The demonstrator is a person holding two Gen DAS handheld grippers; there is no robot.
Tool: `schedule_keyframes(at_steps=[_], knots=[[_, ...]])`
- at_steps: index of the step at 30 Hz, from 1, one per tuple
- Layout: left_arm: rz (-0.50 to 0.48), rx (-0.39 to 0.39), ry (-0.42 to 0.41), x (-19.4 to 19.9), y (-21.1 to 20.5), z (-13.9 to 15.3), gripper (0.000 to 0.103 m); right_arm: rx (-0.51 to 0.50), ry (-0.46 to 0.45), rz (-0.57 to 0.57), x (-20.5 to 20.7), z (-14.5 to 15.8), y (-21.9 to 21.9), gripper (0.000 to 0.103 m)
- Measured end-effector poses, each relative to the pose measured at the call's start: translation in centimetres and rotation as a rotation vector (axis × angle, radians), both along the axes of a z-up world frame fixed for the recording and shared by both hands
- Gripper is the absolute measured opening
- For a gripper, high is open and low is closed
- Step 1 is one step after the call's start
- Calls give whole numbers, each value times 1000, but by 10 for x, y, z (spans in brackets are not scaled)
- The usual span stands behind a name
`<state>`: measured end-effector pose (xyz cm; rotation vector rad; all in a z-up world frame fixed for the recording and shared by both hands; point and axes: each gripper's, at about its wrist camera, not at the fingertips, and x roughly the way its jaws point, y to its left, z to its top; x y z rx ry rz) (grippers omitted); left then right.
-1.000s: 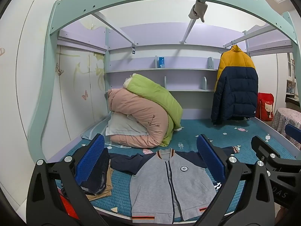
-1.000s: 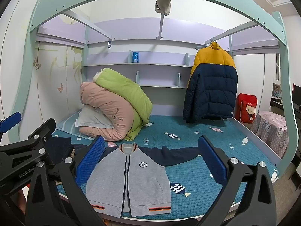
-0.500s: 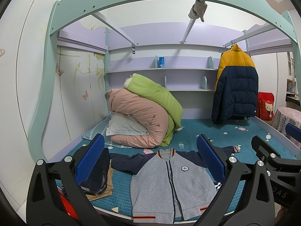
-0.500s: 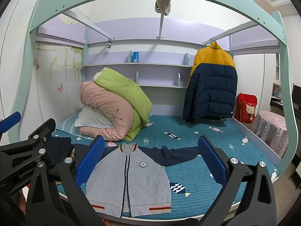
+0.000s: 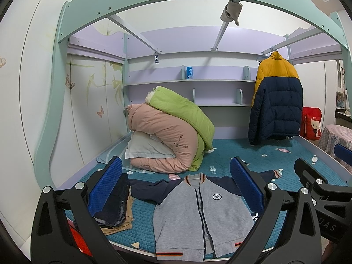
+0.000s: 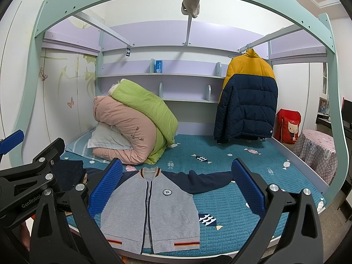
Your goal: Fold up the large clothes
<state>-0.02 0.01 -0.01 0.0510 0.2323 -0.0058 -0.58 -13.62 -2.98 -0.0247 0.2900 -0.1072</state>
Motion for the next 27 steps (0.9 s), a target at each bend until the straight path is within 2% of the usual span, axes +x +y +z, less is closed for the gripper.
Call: schedule_keyframes(at_steps=[27], knots=[[0, 5, 1, 0, 0, 0, 98, 1, 3, 1, 2, -2, 2, 96]])
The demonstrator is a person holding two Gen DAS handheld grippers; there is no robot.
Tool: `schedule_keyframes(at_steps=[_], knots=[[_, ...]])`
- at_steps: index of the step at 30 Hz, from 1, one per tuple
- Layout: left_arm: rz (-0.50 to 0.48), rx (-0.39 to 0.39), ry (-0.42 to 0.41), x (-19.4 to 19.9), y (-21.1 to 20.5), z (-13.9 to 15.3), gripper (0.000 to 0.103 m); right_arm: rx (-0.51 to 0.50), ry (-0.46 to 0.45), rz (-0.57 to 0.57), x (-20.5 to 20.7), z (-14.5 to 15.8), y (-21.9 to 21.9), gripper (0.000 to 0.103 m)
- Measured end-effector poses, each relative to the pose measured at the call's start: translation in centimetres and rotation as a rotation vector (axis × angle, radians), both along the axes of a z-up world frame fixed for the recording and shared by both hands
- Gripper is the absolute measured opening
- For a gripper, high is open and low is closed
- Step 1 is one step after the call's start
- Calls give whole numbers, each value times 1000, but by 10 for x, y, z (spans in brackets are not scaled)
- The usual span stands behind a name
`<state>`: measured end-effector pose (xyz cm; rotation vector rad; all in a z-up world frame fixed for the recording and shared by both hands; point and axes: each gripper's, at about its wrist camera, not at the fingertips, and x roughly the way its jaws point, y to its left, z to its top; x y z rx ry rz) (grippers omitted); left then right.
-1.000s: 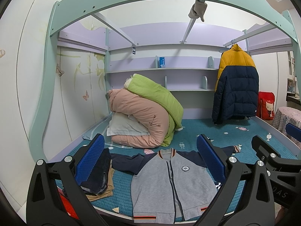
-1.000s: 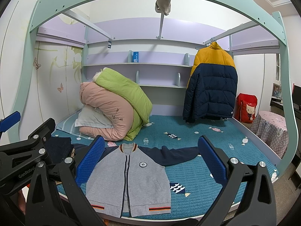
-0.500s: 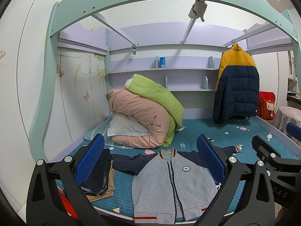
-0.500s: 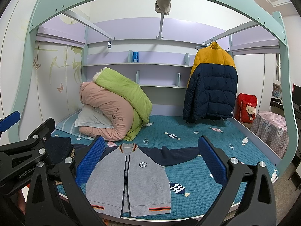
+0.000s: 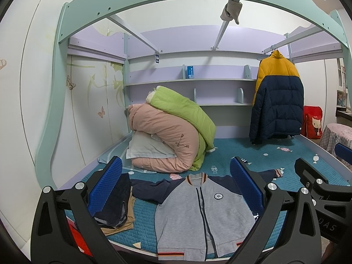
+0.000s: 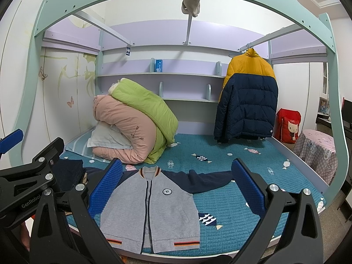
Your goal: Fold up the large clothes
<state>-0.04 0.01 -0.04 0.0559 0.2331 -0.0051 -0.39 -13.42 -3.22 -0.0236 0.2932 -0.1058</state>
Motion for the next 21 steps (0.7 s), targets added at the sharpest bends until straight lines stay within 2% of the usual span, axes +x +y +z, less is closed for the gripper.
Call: schedule_keyframes(at_steps=[21], knots=[[0, 2, 1, 0, 0, 0, 98, 0, 1, 0, 1, -3, 4, 96]])
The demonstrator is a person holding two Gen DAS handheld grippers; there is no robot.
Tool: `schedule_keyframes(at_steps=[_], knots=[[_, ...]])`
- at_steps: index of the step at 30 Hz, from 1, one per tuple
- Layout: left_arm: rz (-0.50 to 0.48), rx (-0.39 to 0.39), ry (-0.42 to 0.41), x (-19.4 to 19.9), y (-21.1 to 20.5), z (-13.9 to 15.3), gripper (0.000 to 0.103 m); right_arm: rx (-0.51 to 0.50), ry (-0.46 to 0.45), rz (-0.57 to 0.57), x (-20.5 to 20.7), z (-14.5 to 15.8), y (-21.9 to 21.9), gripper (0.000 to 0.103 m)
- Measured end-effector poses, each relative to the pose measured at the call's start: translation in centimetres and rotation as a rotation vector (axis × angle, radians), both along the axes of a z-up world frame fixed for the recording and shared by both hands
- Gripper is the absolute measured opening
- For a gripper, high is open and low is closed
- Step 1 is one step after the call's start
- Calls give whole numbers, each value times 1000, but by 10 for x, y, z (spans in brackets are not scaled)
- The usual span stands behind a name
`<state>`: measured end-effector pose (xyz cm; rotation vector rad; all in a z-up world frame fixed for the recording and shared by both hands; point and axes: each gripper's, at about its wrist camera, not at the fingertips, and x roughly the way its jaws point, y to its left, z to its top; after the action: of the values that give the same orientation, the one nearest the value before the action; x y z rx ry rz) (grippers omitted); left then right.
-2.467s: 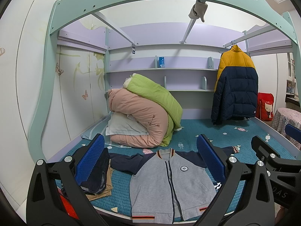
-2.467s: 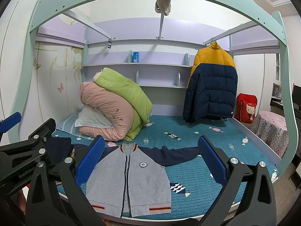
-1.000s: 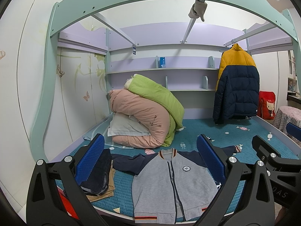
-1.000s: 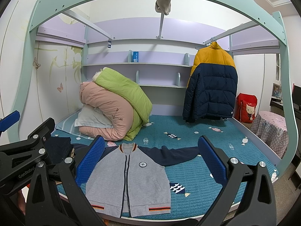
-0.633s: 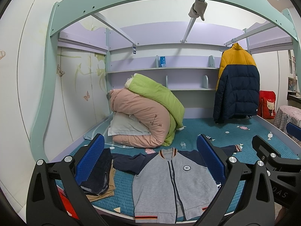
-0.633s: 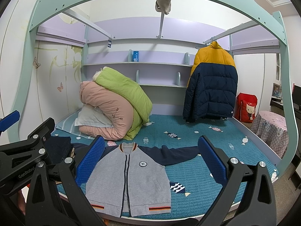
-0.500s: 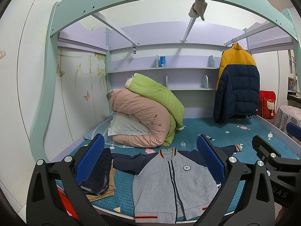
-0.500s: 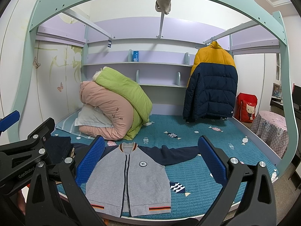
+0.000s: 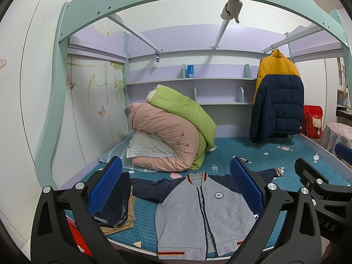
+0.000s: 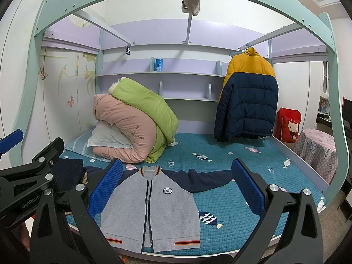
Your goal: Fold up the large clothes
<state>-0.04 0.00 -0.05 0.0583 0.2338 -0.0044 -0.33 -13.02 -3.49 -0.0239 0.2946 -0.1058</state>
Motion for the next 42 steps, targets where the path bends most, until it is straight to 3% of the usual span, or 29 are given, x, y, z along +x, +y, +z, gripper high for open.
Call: schedule_keyframes(at_steps=[11, 25, 33, 42], knots=[[-4, 7, 14, 5, 9, -7, 98, 6, 12, -1, 5, -12, -6, 96], [-14, 24, 133, 79, 7, -50, 98, 19, 127, -13, 71, -51, -6, 96], [-20, 33, 350, 172, 16, -109, 98, 45, 299, 10, 158, -110, 1, 96], [-67, -6, 678, 304, 66, -212, 98, 150, 482, 99, 270, -192, 31, 96]])
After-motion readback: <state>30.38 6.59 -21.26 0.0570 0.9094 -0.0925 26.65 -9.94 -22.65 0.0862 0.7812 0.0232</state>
